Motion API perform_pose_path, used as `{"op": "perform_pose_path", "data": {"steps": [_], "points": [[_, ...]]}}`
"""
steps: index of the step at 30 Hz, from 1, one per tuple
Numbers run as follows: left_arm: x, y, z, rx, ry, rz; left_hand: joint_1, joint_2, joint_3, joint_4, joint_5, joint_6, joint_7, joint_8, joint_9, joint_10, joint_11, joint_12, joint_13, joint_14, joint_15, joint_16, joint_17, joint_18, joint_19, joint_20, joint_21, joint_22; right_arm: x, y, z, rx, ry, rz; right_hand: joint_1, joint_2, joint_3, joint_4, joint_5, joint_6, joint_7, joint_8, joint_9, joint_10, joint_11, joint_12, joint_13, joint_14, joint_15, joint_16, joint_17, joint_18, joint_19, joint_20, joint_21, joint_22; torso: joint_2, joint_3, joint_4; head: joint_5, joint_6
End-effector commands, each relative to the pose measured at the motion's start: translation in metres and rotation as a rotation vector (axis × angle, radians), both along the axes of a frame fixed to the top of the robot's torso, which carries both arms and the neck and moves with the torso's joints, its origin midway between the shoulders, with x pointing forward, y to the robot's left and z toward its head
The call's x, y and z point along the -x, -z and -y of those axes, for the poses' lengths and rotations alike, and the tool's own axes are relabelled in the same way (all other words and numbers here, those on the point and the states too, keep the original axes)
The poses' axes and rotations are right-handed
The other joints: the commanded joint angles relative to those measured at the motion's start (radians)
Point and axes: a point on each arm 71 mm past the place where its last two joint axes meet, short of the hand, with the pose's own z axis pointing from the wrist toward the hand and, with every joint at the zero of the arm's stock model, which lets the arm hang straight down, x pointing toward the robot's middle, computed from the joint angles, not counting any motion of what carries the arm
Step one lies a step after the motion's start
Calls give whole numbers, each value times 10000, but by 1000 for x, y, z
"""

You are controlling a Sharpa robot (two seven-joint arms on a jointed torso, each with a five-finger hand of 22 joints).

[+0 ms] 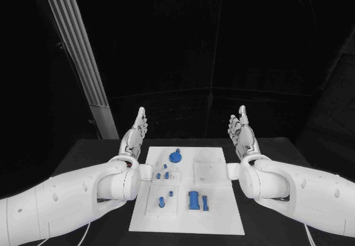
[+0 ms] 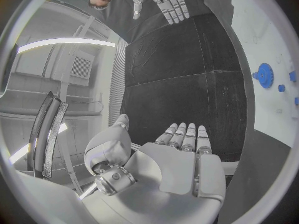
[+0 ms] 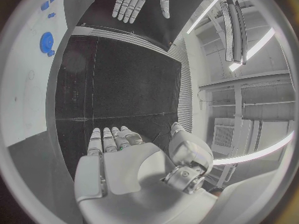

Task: Assemble the parts on the task board

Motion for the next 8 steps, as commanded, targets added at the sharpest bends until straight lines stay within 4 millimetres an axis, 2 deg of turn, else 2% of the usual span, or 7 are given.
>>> {"op": "perform_pose_path", "data": {"steps": [1, 2, 3, 8], "points": [[0, -1, -1, -43, -146, -14, -647, -5, 8, -120, -123, -156, -29, -955, -13, -208, -19, -350, -13, -6, -135, -452, -17, -62, -109, -91, -57, -333, 0, -2, 0, 11, 78, 54, -54, -3, -1, -42, -34, -34, -4, -29, -12, -53, 0, -36, -12, -37, 1, -36, -12, -70, -55, 2, -34, -11, -2, 0, -2, -2, 0], [0, -1, -1, -43, -146, -14, -703, -5, 8, -120, -123, -156, -29, -955, -13, -208, -19, -376, -13, -6, -135, -494, -17, -62, -109, -91, -57, -1049, 0, -2, 0, 11, 78, 54, -54, -3, -1, -42, -34, -34, -4, -29, -12, -53, 0, -36, -12, -37, 1, -36, -12, -70, -55, 2, -34, -11, -2, 0, -2, -2, 0], [0, -1, -1, -43, -146, -14, -756, -5, 8, -120, -123, -156, -29, -955, -13, -208, -19, -1076, -13, -6, -135, -529, -17, -62, -109, -91, -57, -1049, 0, -2, 0, 11, 78, 54, -54, -3, -1, -42, -34, -34, -4, -29, -12, -53, 0, -36, -12, -37, 1, -36, -12, -70, -55, 2, -34, -11, -2, 0, -2, -2, 0], [0, -1, -1, -43, -146, -14, -974, -5, 8, -120, -123, -156, -29, -955, -13, -208, -19, -1076, -13, -6, -135, -694, -17, -62, -109, -91, -57, -1049, 0, -2, 0, 11, 78, 54, -54, -3, -1, -42, -34, -34, -4, -29, -12, -53, 0, -36, -12, -37, 1, -36, -12, -70, -55, 2, -34, -11, -2, 0, -2, -2, 0]]}}
